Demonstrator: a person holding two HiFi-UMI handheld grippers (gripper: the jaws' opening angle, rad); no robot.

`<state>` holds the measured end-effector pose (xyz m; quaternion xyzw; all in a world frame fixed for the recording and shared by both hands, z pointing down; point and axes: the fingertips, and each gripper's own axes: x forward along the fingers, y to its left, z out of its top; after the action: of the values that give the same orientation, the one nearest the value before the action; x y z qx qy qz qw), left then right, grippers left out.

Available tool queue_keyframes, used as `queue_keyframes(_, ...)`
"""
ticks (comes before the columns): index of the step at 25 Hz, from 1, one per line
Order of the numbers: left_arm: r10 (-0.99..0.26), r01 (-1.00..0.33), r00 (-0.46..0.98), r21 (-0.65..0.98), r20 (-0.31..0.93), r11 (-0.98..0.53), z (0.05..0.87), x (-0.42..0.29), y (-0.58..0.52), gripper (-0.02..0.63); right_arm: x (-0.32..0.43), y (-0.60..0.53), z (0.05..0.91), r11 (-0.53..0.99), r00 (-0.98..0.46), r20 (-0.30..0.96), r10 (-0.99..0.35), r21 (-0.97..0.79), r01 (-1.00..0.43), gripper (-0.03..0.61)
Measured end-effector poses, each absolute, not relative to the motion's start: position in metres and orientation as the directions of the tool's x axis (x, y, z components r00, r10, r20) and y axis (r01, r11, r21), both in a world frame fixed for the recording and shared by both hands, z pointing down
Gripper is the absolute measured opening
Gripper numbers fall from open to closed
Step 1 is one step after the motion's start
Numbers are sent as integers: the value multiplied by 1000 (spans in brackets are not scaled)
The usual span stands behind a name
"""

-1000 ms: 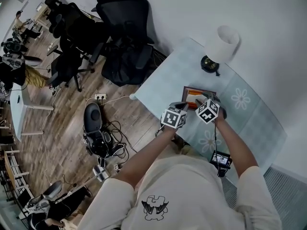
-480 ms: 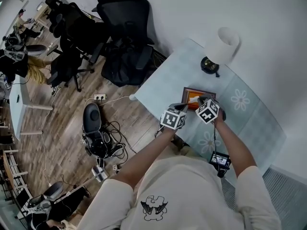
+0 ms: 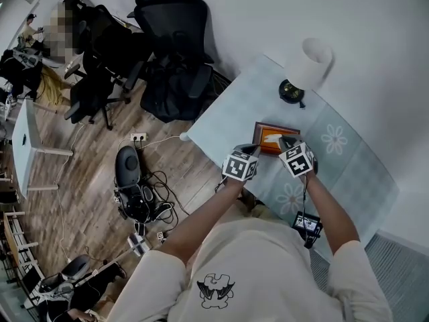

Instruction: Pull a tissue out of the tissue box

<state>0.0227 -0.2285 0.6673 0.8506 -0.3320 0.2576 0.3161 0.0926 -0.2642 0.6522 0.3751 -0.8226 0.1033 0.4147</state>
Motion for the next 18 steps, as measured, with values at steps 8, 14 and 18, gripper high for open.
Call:
queue_keyframes(8,-467,-747,640,352,610,-563,650,19,-240,6,98,-262,601,544,-443,618,-649,-31,-839,15)
queue_keyframes(14,-525,-757,639,335,563,-561,630,15,-244,6,103,-254,574,469,-451,531,-717,-110,-876,15)
queue_keyframes(18,-533,-752,644,325,548,-574,619,12,-240,8,107,-248,570,455,-442,526,-727,-114,-883,15)
